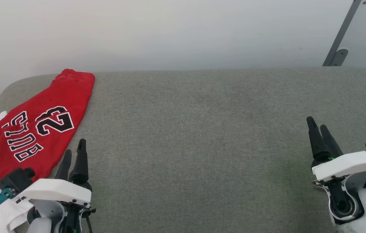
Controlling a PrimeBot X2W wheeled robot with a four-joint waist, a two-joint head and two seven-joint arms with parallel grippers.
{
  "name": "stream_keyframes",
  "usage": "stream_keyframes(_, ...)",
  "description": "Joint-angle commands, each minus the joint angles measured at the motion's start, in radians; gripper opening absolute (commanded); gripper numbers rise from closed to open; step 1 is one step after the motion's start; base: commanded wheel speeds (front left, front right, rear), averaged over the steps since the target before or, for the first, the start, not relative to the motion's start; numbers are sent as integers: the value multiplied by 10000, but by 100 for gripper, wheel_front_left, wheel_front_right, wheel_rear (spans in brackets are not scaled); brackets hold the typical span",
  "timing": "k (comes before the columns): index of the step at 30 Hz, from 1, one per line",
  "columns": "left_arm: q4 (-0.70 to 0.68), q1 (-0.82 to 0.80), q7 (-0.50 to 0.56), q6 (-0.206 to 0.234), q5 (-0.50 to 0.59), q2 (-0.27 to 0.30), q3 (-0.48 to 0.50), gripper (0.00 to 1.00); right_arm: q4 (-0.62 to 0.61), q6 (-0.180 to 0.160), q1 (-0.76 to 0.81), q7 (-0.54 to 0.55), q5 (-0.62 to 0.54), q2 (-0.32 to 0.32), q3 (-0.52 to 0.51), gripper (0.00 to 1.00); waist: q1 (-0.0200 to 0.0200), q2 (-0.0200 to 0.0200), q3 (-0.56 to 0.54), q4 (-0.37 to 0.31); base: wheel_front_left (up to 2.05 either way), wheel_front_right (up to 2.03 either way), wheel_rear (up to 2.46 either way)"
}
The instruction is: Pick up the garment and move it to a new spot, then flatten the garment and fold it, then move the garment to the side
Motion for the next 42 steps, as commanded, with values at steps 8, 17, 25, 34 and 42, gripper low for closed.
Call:
stream_keyframes(8,-115,-362,-399,202,1724,302,-383,100,363,18,-640,-399,-2241,-184,-61,100,0,0,12,19,0,0,0)
stream_keyframes(17,-4,-429,-645,301,2663,410,-552,100,620,19,-912,-641,-3427,-220,-34,100,0,0,12,41,0,0,0)
stream_keyframes(25,161,-513,-864,312,3500,486,-721,100,800,20,-1076,-866,-4342,-345,28,100,0,0,20,55,0,0,0)
stream_keyframes(34,383,-603,-1097,293,4349,544,-758,100,1028,21,-1161,-1103,-5163,-442,120,100,0,0,15,46,0,0,0)
stream_keyframes(42,488,-585,-1290,247,5070,549,-738,100,1150,21,-1253,-1290,-5703,-559,286,100,0,0,13,24,0,0,0)
